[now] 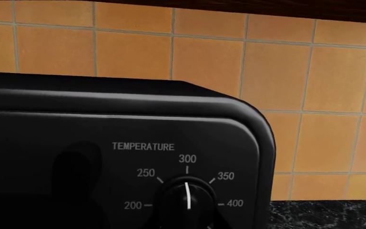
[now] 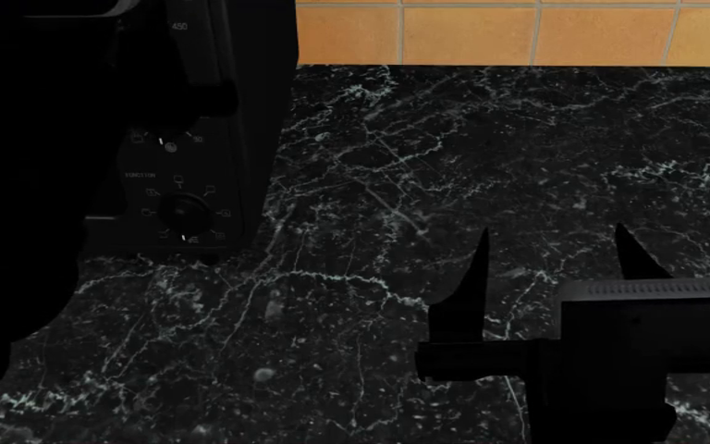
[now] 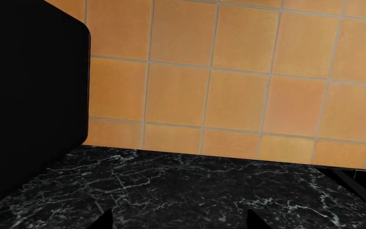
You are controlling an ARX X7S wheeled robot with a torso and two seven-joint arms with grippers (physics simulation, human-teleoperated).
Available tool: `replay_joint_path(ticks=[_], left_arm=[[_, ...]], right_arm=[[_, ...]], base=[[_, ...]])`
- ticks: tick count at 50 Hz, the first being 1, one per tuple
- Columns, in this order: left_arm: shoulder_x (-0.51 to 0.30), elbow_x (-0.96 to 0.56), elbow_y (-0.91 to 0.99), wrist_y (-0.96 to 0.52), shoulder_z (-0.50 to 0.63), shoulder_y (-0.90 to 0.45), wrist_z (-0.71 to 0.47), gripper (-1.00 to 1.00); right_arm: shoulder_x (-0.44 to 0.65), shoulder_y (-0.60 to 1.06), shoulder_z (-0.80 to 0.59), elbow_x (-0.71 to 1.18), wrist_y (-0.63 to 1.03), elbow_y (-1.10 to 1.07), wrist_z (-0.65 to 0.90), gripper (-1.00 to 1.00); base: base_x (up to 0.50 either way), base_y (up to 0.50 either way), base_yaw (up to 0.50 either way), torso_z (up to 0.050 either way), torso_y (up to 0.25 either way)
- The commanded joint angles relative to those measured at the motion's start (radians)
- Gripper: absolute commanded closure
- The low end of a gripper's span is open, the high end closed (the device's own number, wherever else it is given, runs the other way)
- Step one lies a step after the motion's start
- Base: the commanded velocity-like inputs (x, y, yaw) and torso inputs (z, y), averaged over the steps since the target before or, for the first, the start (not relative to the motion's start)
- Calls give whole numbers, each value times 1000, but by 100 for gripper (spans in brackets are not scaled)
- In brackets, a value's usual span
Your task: Decrease the toaster oven temperature.
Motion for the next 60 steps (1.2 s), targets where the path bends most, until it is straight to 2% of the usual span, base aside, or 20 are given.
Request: replay_joint_path(ticks=[1,60], left_arm=[[-6,-14,-266,46,-58,-28,-69,100],[7,-253,-381,202,-147,26,-308,100]], right_arm=[[3,2,-1,7,-1,-1,3,-100],[19,-13,0,41,-30,10,23,-100]], base=[[13,0,0,0,0],[12,0,-2,1,0]])
